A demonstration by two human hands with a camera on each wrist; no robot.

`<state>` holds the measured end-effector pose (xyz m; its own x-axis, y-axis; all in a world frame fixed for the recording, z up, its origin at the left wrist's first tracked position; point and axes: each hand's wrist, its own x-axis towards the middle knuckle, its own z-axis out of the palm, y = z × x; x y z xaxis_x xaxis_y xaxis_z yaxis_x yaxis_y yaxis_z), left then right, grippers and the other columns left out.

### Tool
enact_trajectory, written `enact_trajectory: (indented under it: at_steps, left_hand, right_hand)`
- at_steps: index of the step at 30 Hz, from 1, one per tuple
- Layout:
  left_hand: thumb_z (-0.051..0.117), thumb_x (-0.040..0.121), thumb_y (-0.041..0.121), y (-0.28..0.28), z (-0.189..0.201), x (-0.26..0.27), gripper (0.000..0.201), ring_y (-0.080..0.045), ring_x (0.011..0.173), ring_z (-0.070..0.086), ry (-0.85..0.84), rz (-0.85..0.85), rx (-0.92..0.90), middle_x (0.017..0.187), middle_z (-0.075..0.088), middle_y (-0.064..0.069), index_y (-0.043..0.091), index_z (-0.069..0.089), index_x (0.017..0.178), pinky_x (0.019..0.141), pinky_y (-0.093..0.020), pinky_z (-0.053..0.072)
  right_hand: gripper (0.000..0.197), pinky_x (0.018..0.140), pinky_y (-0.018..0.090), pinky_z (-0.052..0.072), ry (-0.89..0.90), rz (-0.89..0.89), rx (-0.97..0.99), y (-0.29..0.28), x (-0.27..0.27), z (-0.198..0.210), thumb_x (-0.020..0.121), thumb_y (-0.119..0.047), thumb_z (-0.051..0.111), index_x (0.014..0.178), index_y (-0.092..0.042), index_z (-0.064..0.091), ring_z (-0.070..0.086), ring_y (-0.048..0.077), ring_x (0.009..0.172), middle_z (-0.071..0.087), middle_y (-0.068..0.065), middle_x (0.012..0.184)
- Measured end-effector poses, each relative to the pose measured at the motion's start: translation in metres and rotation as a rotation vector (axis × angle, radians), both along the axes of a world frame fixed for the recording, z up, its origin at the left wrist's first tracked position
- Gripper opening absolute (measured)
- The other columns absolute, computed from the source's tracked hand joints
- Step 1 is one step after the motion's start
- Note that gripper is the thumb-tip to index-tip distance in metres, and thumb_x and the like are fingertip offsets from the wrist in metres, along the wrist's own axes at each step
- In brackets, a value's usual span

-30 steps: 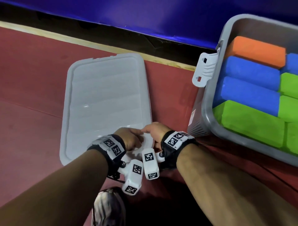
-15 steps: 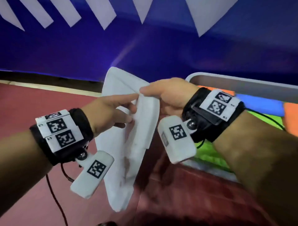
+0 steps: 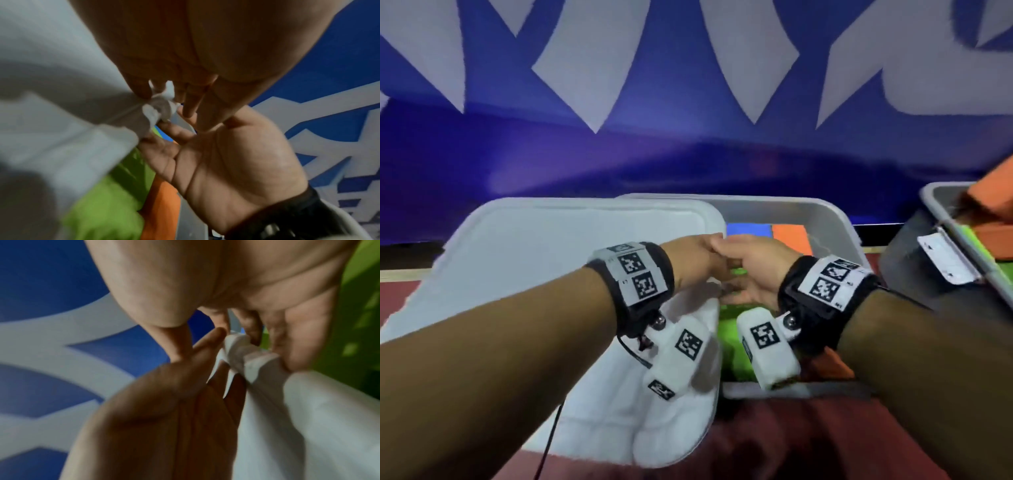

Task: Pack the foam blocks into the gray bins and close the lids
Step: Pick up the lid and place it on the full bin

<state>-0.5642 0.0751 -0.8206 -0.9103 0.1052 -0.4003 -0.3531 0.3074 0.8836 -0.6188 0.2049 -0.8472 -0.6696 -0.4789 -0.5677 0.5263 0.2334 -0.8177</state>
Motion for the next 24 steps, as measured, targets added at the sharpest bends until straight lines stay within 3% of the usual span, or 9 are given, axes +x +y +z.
enact_trajectory:
  at_steps: [2, 4, 5, 7, 10, 14, 20, 22, 24]
  left_hand:
    - [0.067, 0.070, 0.004, 0.015, -0.008, -0.008, 0.045, -0.021, 0.122, 0.053, 0.018, -0.014, -0.091, 0.127, 0.053, 0.000, 0.043, 0.051, 0.087, 0.108, -0.046, 0.041]
    - [0.064, 0.075, -0.006, 0.019, -0.006, -0.015, 0.057, -0.017, 0.134, 0.045, 0.036, 0.029, -0.038, 0.149, 0.040, 0.006, 0.042, 0.056, 0.104, 0.112, -0.046, 0.036]
    - [0.065, 0.075, -0.004, 0.023, -0.006, -0.018, 0.057, -0.015, 0.133, 0.045, 0.030, 0.031, -0.056, 0.150, 0.039, 0.007, 0.040, 0.059, 0.111, 0.112, -0.043, 0.037]
    - [0.069, 0.078, 0.010, 0.033, -0.001, -0.023, 0.059, -0.013, 0.129, 0.047, 0.021, -0.047, -0.221, 0.146, 0.044, 0.008, 0.041, 0.055, 0.127, 0.108, -0.030, 0.037]
    - [0.065, 0.087, 0.025, 0.055, -0.001, -0.024, 0.063, -0.008, 0.122, 0.046, -0.004, -0.240, -0.429, 0.142, 0.044, 0.016, 0.042, 0.040, 0.143, 0.096, -0.022, 0.032]
    - [0.058, 0.091, 0.037, 0.094, -0.019, -0.031, 0.067, -0.009, 0.143, 0.027, -0.032, -0.526, -0.580, 0.156, 0.028, 0.015, 0.034, 0.029, 0.151, 0.118, -0.030, 0.020]
    - [0.051, 0.093, 0.047, 0.107, -0.026, -0.045, 0.063, -0.005, 0.148, 0.005, -0.011, -0.587, -0.676, 0.160, 0.010, 0.019, 0.041, 0.026, 0.150, 0.122, -0.035, 0.006]
    - [0.051, 0.094, 0.045, 0.107, -0.030, -0.047, 0.061, -0.005, 0.148, 0.002, -0.001, -0.597, -0.684, 0.160, 0.009, 0.020, 0.041, 0.027, 0.150, 0.122, -0.036, 0.005]
    - [0.051, 0.094, 0.043, 0.110, -0.035, -0.046, 0.059, -0.004, 0.148, -0.003, 0.010, -0.632, -0.667, 0.159, 0.009, 0.023, 0.043, 0.029, 0.148, 0.122, -0.039, 0.003]
  right_hand:
    - [0.045, 0.072, 0.038, 0.057, 0.043, -0.125, -0.009, 0.019, -0.010, -0.014, 0.088, -0.020, 0.069, 0.129, -0.017, 0.050, 0.070, 0.022, 0.077, 0.069, 0.009, 0.106]
    - [0.053, 0.062, 0.035, 0.055, 0.145, -0.254, 0.060, 0.043, -0.030, -0.017, 0.076, -0.009, 0.075, 0.122, -0.021, 0.051, 0.067, 0.022, 0.073, 0.070, 0.010, 0.101]
    - [0.058, 0.064, 0.037, 0.056, 0.204, -0.289, 0.136, 0.057, -0.039, -0.016, 0.067, -0.010, 0.078, 0.116, -0.025, 0.052, 0.068, 0.023, 0.075, 0.069, 0.009, 0.102]
    - [0.064, 0.080, 0.044, 0.058, 0.316, -0.313, 0.312, 0.087, -0.060, -0.013, 0.058, -0.012, 0.081, 0.114, -0.028, 0.054, 0.069, 0.027, 0.087, 0.068, 0.006, 0.103]
    - [0.058, 0.093, 0.037, 0.052, 0.389, -0.298, 0.535, 0.135, -0.083, -0.011, 0.074, -0.005, 0.076, 0.126, -0.021, 0.056, 0.066, 0.024, 0.097, 0.067, 0.004, 0.111]
    - [0.069, 0.091, 0.033, 0.050, 0.403, -0.224, 0.611, 0.177, -0.099, -0.027, 0.077, -0.006, 0.074, 0.138, -0.019, 0.046, 0.063, 0.022, 0.104, 0.063, -0.001, 0.125]
    - [0.078, 0.099, 0.036, 0.049, 0.454, -0.227, 0.656, 0.187, -0.112, -0.040, 0.072, -0.013, 0.078, 0.141, -0.022, 0.044, 0.061, 0.021, 0.111, 0.060, -0.001, 0.131]
    - [0.069, 0.099, 0.033, 0.048, 0.456, -0.208, 0.774, 0.186, -0.112, -0.035, 0.076, -0.019, 0.075, 0.139, -0.019, 0.046, 0.060, 0.022, 0.112, 0.059, 0.002, 0.130]
    - [0.043, 0.097, 0.033, 0.049, 0.429, -0.003, 0.964, 0.187, -0.109, -0.029, 0.087, -0.029, 0.063, 0.125, -0.013, 0.056, 0.061, 0.026, 0.110, 0.062, 0.007, 0.120]
